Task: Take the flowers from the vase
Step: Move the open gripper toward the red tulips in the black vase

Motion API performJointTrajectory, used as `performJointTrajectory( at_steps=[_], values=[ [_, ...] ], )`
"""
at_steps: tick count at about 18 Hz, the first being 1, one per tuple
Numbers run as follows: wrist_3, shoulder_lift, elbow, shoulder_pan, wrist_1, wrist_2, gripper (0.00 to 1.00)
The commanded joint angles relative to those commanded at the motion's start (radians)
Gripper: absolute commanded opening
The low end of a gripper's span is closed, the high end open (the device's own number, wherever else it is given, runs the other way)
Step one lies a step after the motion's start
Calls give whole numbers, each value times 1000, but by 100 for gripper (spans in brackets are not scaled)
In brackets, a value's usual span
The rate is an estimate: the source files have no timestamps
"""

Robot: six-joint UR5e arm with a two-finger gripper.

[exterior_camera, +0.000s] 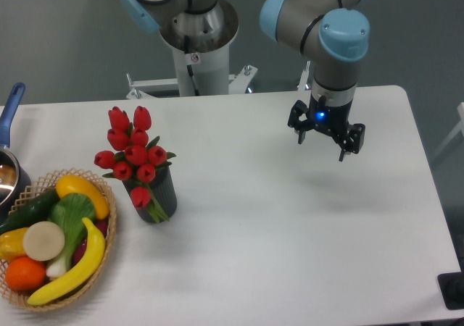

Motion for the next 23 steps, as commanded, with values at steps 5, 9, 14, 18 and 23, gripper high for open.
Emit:
performJointTrajectory(
  at_steps=[5, 9, 14, 18, 23],
  values=[
    [-11, 17, -15, -14, 3, -14, 100],
    [-96, 81, -118, -15, 88, -101, 100],
    [-103, 189, -281, -3, 259, -277, 100],
    [-95, 242, -333, -9, 259, -418, 100],
    [-94, 245, -351, -17, 261, -703, 100]
  ],
)
